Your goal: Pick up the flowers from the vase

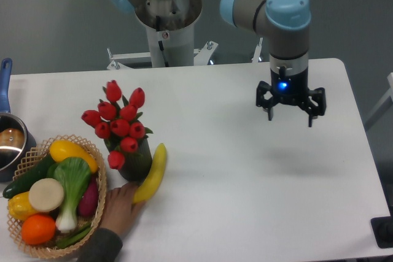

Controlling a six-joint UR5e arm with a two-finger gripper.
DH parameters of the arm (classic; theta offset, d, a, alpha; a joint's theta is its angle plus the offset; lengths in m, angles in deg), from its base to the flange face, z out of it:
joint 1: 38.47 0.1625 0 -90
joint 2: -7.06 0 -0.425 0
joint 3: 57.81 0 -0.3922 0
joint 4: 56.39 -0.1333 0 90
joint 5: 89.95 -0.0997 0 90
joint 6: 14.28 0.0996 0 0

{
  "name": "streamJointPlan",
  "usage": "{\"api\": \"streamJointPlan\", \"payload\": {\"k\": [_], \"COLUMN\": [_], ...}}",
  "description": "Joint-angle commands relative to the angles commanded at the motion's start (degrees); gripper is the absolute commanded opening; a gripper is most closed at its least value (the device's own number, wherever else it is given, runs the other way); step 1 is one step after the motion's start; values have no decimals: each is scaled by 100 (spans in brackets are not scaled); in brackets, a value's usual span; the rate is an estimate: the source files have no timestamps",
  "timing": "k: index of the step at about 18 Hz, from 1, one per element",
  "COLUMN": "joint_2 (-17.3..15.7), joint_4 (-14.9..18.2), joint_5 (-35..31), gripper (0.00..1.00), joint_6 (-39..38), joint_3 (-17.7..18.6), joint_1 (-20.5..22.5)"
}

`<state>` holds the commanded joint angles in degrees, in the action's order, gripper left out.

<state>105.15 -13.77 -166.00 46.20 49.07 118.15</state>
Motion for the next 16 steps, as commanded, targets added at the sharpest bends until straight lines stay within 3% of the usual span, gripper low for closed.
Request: {"api": "streamJointPlan", "payload": {"k": [5,8,13,16], "joint_2": [-80,-167,-633,-914], "joint_4": [-17,-18,-9,9], "joint_5": [1863,2138,2313,3260], "gripper": [100,100,100,100], "joint_6": [-538,-520,-302,-63], "joint_3": [140,518,931,1282], "joint_1": [-193,-404,-659,-668]}}
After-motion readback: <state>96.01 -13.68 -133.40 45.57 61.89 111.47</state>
